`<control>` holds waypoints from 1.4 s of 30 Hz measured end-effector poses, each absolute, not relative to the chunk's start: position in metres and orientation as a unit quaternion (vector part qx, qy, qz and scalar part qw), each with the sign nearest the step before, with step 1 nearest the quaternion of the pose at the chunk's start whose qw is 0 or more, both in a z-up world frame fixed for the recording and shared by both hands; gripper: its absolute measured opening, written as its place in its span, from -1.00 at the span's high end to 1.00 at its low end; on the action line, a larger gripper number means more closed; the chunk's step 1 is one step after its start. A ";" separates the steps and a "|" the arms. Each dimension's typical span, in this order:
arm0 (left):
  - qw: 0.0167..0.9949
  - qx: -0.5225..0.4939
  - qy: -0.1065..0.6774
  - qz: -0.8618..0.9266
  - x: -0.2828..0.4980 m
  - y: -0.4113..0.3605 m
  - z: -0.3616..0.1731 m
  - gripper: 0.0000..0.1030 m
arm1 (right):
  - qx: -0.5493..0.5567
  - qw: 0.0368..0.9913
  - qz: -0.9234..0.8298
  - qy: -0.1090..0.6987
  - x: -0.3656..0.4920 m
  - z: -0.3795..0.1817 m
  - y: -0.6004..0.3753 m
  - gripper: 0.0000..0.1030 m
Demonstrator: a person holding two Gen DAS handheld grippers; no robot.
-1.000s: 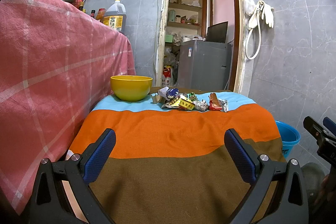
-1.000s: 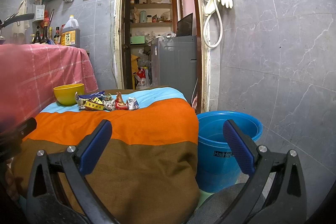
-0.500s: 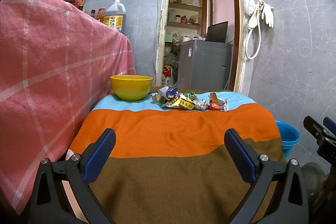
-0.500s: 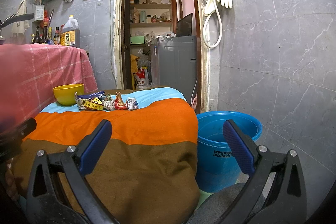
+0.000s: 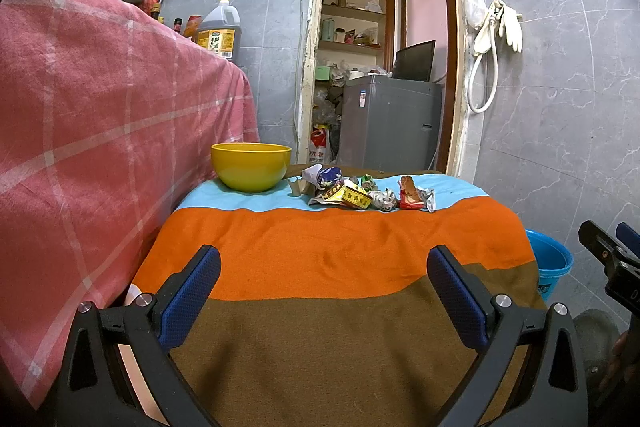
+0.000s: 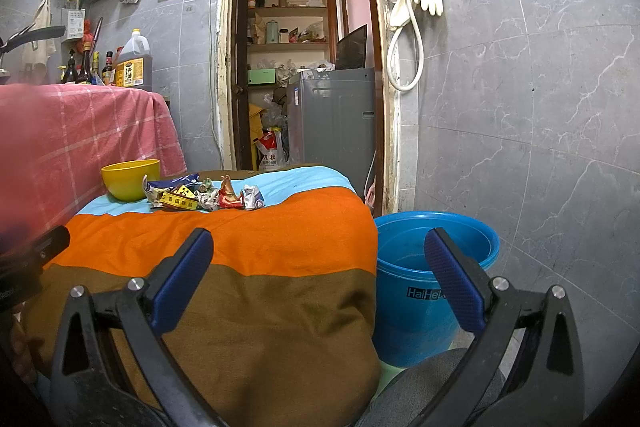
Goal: Collect trash
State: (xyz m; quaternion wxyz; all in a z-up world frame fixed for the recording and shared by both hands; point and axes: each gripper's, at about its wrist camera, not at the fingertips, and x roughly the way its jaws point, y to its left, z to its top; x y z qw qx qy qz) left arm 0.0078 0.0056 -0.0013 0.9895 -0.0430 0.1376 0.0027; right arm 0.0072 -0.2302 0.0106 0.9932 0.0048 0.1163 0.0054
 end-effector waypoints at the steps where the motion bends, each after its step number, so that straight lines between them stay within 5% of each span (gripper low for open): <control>1: 0.990 -0.043 0.137 0.003 0.007 0.006 -0.001 -0.97 | 0.005 0.993 0.005 0.116 0.007 0.011 -0.230 -1.00; 42: 0.988 -0.048 0.144 0.010 0.012 0.010 0.000 -0.97 | 0.016 0.991 0.014 0.129 0.018 0.010 -0.223 -1.00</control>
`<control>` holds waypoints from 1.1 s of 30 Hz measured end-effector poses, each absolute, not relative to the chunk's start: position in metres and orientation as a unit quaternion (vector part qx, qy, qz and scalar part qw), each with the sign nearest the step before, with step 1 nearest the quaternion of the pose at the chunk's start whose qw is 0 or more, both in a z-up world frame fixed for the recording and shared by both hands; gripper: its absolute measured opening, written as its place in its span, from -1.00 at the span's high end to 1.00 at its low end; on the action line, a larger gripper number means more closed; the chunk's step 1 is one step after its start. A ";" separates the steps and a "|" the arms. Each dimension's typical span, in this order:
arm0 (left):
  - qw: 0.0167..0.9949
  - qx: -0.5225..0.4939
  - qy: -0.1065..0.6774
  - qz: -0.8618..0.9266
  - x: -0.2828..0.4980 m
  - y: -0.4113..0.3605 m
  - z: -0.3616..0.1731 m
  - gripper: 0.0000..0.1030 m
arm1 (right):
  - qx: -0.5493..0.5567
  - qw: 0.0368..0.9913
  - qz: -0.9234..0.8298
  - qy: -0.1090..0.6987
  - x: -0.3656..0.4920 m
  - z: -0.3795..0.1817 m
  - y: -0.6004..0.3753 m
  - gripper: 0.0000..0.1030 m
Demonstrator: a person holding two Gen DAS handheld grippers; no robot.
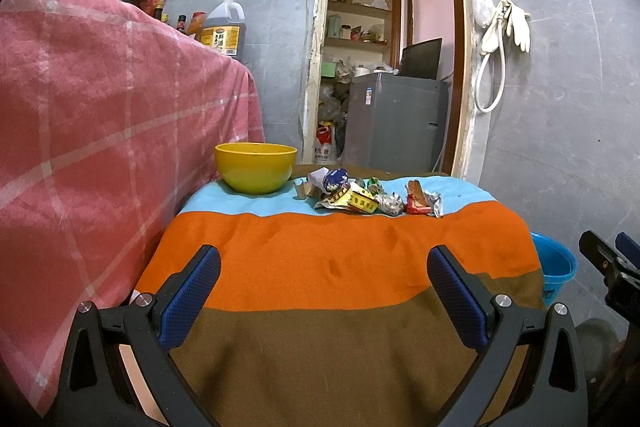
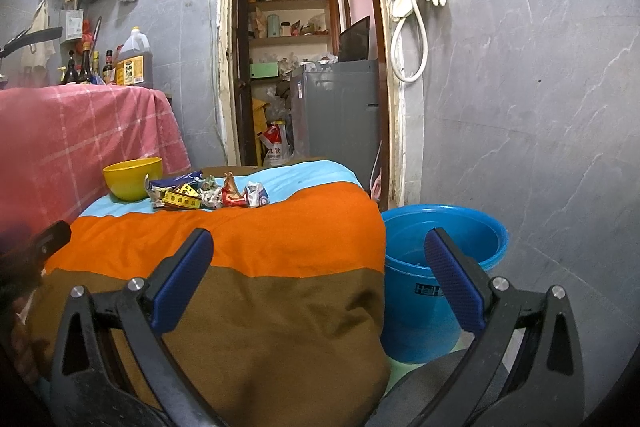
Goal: Collect trash
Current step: 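Move both tools toward the wrapper pile and open the right gripper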
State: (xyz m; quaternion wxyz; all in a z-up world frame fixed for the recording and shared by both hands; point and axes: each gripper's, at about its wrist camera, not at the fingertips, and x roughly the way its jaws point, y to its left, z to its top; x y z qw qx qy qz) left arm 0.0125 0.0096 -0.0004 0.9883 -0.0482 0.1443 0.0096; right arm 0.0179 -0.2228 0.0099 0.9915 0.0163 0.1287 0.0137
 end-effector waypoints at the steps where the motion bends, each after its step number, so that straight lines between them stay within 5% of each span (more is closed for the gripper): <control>1: 0.988 -0.048 0.145 0.010 0.014 0.010 0.001 -0.97 | 0.016 0.992 0.015 0.128 0.019 0.011 -0.223 -1.00; 21: 0.991 -0.018 0.133 0.003 0.086 0.021 0.042 -0.97 | -0.021 0.997 0.063 0.034 0.074 0.061 -0.203 -1.00; 33: 0.979 -0.032 0.201 0.003 0.165 0.027 0.038 -0.97 | -0.040 0.996 0.070 0.046 0.141 0.065 -0.188 -1.00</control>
